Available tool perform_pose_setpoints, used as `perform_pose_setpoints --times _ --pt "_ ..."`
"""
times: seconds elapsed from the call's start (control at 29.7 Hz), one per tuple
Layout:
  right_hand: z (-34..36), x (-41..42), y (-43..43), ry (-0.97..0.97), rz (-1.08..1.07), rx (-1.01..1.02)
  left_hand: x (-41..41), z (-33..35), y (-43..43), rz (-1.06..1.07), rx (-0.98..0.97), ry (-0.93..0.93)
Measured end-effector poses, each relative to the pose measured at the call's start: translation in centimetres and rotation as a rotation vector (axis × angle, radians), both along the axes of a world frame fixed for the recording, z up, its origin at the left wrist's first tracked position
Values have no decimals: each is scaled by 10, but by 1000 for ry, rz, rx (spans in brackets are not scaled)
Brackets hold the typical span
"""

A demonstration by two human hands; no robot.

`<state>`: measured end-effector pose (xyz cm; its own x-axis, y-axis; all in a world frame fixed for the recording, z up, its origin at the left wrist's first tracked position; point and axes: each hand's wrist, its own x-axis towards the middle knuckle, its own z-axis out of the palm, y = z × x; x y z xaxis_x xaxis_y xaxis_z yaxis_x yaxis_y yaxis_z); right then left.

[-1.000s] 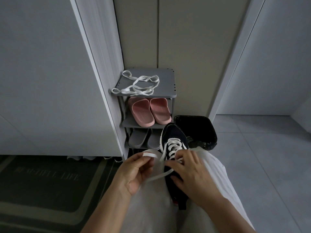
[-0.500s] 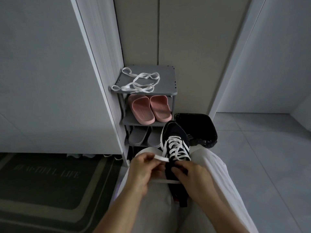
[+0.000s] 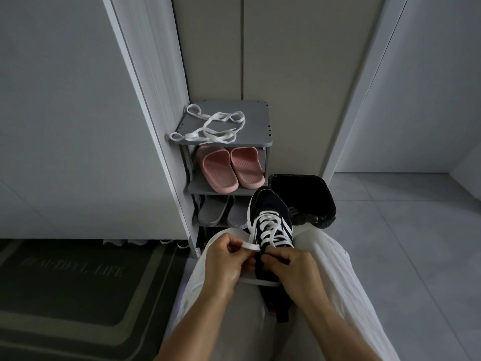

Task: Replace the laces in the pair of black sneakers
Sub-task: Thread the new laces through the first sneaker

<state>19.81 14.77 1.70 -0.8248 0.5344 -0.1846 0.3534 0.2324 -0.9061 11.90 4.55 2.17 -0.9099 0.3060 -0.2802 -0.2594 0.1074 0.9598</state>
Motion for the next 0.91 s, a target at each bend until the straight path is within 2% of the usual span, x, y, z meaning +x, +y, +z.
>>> perform_pose_setpoints --times 0.13,0.2,0.24,0.34,0.37,0.4,0.47,0.57,0.81,0.91 --pt "0 -5 0 -57 9 10 3 -3 -4 -45 -26 3" --pt "1 -10 -3 -70 -14 55 -1 -3 -5 12 -11 -34" --pt "1 -12 -4 -74 -30 74 -7 -3 -6 80 82 -116" --pt "2 -12 -6 -53 -82 32 -26 4 -12 295 529 -493" --pt "1 -11 -6 -34 -101 -10 -29 5 -15 318 589 -547" --pt "1 -10 -6 -17 -122 -55 -28 8 -14 277 562 -545" --pt "2 -9 -5 3 -152 -131 -18 8 -9 147 380 -427" --pt "4 -8 -5 23 -170 -234 -4 -3 -4 -18 60 -105" --pt "7 -5 -5 46 -148 -281 7 -8 -2 -79 -65 215" --pt "8 -4 -5 22 -128 -271 3 -7 -2 -132 -84 216"
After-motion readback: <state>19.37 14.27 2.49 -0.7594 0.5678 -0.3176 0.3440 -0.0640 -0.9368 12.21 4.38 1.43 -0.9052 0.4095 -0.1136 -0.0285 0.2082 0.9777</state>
